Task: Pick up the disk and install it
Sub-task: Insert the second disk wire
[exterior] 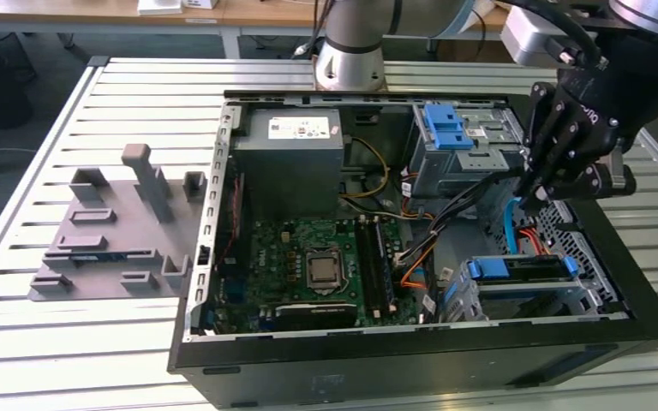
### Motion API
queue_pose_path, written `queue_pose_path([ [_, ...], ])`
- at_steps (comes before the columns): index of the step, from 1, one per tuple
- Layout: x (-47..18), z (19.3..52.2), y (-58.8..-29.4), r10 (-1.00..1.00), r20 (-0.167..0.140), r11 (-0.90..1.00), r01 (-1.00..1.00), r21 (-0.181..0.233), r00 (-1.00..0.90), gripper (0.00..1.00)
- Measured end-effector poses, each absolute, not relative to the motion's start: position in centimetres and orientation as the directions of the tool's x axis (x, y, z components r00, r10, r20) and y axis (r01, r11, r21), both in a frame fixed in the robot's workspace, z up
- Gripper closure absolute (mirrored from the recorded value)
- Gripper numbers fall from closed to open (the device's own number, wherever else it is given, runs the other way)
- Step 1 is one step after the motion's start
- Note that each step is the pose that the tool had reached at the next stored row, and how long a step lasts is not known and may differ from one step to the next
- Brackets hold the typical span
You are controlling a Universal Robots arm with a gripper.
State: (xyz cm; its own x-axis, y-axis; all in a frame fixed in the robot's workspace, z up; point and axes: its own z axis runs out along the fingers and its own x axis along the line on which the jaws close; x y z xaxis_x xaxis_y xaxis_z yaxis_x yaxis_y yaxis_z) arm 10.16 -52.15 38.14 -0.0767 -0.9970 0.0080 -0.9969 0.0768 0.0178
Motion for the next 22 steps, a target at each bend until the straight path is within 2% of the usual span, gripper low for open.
queue_pose_path([
  [8,10.2,37.4,-52.1,-0.997,0.027,0.077,-0.997,0.016,-0.077,0.76],
  [9,10.2,37.4,-52.1,-0.997,0.029,0.077,-0.997,0.016,-0.077,0.78],
  [10,10.2,37.3,-52.1,-0.997,0.029,0.077,-0.997,0.016,-0.077,0.84],
  [12,10.2,37.2,-52.1,-0.997,0.029,0.077,-0.997,0.016,-0.077,0.84],
  [13,10.2,37.2,-52.2,-0.997,0.026,0.077,-0.997,0.016,-0.077,0.89],
  [16,10.2,37.1,-52.1,-0.997,0.018,0.077,-0.997,0.017,-0.077,0.89],
  [22,10.2,37.0,-52.2,-0.997,0.027,0.077,-0.997,0.016,-0.077,0.89],
])
